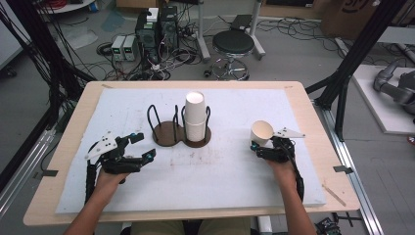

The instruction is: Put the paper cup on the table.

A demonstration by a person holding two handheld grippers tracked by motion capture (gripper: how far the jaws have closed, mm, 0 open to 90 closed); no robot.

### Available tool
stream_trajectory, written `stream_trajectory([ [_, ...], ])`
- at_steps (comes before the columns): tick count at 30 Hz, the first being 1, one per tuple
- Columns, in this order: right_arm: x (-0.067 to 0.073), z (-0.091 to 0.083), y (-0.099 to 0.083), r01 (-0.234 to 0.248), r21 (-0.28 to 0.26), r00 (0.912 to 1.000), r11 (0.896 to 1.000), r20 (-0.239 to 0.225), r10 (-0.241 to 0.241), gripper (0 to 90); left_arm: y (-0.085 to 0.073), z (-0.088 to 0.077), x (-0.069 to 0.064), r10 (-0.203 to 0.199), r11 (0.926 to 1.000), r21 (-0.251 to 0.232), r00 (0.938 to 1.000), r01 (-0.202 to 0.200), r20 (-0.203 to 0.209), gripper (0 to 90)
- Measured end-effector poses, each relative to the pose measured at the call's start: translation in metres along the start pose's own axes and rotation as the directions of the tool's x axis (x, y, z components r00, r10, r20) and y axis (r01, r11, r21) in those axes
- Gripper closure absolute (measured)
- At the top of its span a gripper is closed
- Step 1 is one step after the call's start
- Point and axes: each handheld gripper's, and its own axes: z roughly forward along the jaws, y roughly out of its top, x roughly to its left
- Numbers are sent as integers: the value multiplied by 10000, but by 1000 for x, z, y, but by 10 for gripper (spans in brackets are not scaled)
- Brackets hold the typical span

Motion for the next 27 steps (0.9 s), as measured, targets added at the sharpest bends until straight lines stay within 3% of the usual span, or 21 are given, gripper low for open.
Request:
stream_trajectory([
  [5,2,-20,-4,243,-165,9997,9996,-18,-243,206,1,-1,0,-30,10000,-62,10000,30,-48,181],
  [10,6,-41,-8,295,-596,9988,9978,-364,-317,206,2,-2,1,-22,10000,-76,10000,22,-42,180],
  [19,18,-67,-9,370,-1752,9963,9838,-698,-499,207,2,-3,0,-88,9997,-223,9999,86,-63,181],
  [27,34,-80,-8,747,-2258,9905,9713,-956,-984,207,4,-1,-2,-102,9995,-318,9997,95,-227,167],
])
